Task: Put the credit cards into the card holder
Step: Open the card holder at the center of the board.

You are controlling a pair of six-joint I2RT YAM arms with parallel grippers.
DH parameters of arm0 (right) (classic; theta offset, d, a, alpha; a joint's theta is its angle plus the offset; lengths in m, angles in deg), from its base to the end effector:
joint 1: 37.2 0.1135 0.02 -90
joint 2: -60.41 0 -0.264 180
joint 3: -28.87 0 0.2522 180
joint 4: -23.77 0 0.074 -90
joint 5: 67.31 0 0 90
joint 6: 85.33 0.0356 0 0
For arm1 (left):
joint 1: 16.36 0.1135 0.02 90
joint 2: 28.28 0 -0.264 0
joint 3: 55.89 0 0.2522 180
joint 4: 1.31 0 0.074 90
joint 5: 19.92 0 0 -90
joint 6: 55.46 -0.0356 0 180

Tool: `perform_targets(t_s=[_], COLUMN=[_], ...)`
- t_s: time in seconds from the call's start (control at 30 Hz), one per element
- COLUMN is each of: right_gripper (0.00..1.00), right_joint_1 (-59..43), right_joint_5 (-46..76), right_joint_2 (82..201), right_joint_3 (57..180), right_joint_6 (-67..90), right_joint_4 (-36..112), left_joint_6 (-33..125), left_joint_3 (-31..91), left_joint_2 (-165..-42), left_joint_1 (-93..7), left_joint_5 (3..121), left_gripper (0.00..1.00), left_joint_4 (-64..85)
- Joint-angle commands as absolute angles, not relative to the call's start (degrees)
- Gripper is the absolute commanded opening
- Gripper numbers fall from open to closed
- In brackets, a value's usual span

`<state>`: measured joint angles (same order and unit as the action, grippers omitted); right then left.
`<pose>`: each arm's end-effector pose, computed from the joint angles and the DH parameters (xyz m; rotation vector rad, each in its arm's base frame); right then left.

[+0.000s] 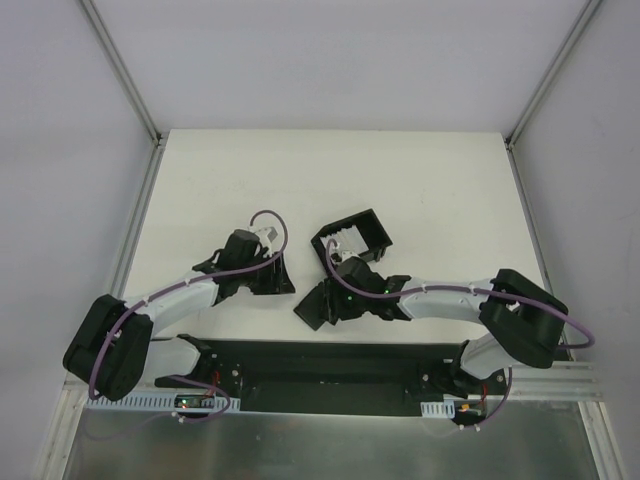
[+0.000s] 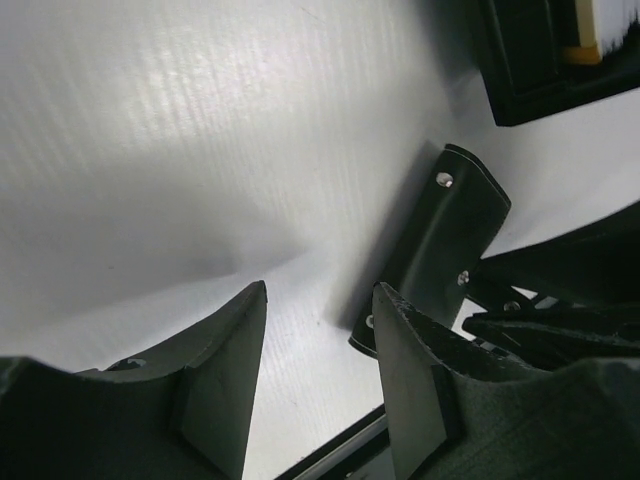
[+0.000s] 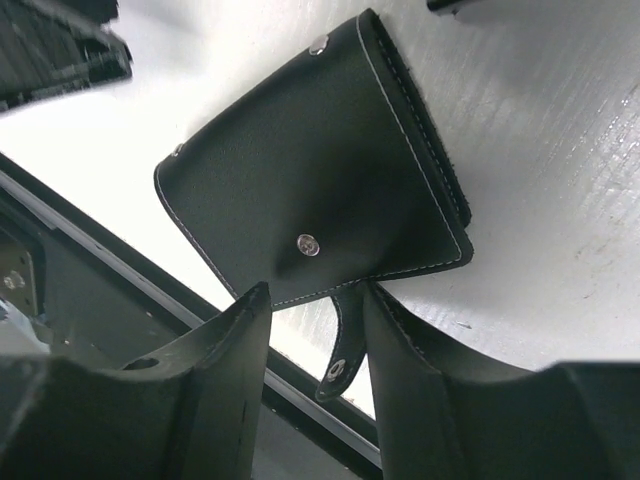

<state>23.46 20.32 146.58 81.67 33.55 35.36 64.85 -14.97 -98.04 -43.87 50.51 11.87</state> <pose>0.1411 0.2540 0.1608 -0.7061 2.4021 0.7678 0.1980 -0.1166 0.1676 0.1265 2.4231 -0.8857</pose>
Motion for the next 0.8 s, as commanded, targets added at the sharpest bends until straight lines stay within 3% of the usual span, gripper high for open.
perform_targets(t_s=[0.0, 0.23, 0.43, 0.53, 0.77], right_gripper=[0.47, 0.52, 0.52, 0.49, 0.49], right_joint_1=[22.30, 21.25, 21.24, 21.16, 20.54], right_joint_5=[21.98, 22.34, 28.04, 29.45, 28.14], right_joint_2=[145.93, 146.28, 144.88, 143.83, 142.94], right_joint_3=[79.63, 78.58, 78.57, 79.19, 78.93], right_joint_6=[39.98, 46.67, 50.54, 50.89, 51.77], right_joint_4=[34.02, 34.54, 35.94, 36.64, 36.04], left_joint_6=[61.88, 61.87, 63.81, 65.56, 67.33], left_joint_3=[-12.68, -12.24, -12.42, -13.29, -14.97], left_joint_2=[-99.12, -104.04, -108.00, -107.83, -106.33], left_joint_1=[-46.33, -49.32, -52.13, -53.45, -53.63], left_joint_5=[46.36, 44.42, 45.12, 46.79, 47.76], left_gripper=[0.46, 0.43, 0.23, 0.19, 0.17], left_joint_4=[9.82, 5.60, 3.49, 2.96, 2.87])
